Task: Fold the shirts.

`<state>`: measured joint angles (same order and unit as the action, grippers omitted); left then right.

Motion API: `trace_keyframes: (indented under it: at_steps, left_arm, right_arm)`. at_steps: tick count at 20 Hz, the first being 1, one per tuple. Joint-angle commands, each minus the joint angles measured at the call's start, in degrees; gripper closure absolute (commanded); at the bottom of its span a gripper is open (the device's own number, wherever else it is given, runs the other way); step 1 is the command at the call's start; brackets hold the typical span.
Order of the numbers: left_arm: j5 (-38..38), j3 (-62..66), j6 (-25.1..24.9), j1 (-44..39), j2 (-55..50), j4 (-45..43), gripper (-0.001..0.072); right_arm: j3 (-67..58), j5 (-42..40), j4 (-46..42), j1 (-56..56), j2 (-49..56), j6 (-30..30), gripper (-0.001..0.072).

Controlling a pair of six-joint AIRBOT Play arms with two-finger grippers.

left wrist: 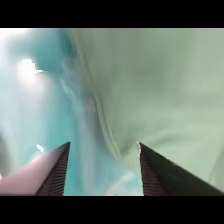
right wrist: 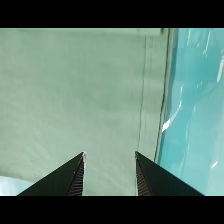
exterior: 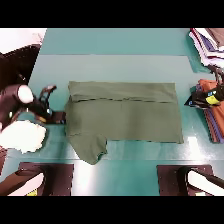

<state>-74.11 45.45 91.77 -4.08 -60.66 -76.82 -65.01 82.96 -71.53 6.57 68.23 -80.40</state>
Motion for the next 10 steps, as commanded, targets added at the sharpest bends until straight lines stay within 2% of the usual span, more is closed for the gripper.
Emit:
trace_keyframes:
  at_steps: [1, 4, 10]
  left_arm:
    - [2.25, -15.06, 2.99, 0.0, 10.99, 9.46, 0.0213]
    - [4.15, -21.09, 4.31, 0.0, 15.45, 13.79, 0.0213]
    - [8.33, -24.92, 4.44, 0.0, 15.39, 16.7, 0.0214]
  right_arm:
    - [7.3, -3.61, 2.32, 0.24, -6.62, 0.09, 0.0345]
    - [9.92, -5.22, 4.48, 0.07, -9.18, 0.13, 0.0345]
    - [9.86, -4.79, 4.57, -0.42, -10.69, 0.11, 0.0345]
